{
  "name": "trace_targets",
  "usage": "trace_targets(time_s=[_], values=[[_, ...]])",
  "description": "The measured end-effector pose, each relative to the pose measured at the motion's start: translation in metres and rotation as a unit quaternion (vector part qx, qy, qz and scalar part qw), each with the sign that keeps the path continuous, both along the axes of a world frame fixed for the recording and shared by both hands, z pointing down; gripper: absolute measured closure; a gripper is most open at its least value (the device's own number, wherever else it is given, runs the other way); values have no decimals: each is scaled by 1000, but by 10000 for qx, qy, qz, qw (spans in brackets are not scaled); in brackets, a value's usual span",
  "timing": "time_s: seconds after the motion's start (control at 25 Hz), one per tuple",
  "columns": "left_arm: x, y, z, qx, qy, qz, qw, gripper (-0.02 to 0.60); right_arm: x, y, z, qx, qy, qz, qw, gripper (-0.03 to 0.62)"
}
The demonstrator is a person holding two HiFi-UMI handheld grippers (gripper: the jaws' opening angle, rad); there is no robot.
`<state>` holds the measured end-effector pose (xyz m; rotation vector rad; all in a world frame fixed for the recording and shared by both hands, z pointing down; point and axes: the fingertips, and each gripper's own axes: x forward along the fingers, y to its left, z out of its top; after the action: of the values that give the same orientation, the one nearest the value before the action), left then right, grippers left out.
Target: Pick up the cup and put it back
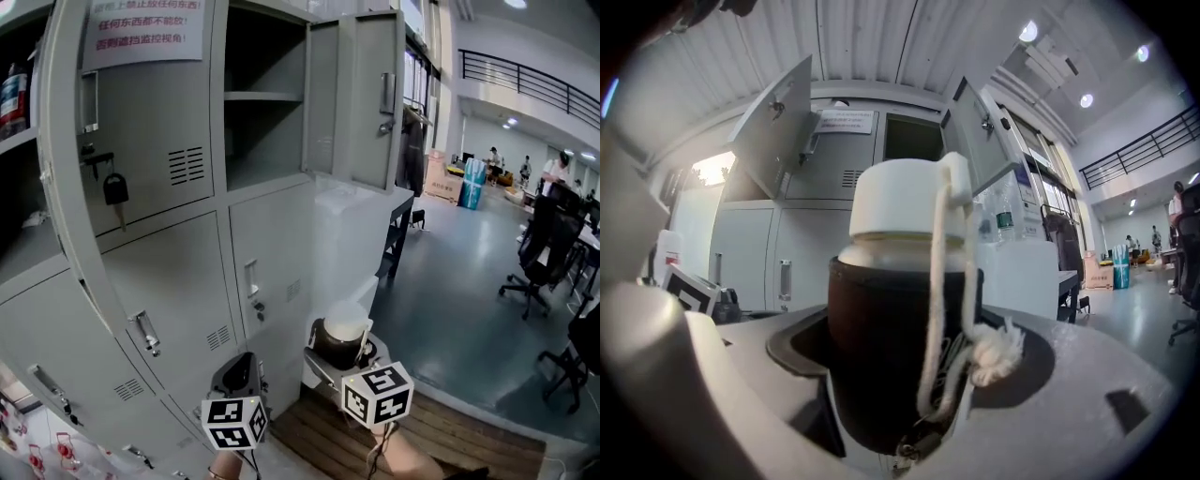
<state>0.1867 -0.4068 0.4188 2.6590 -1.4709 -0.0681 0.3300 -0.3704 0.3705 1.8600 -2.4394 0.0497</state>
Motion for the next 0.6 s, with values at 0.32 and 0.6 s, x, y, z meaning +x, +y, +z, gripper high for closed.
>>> trace_targets(time_s=[0.32, 0.6], values=[[26, -31, -23, 233, 41, -111, 9997, 568, 22, -48, -15, 56, -91, -179, 9998, 181], [18, -31, -34, 271, -138, -517, 9982, 568, 30, -64, -19, -25, -138, -509, 9986, 181]])
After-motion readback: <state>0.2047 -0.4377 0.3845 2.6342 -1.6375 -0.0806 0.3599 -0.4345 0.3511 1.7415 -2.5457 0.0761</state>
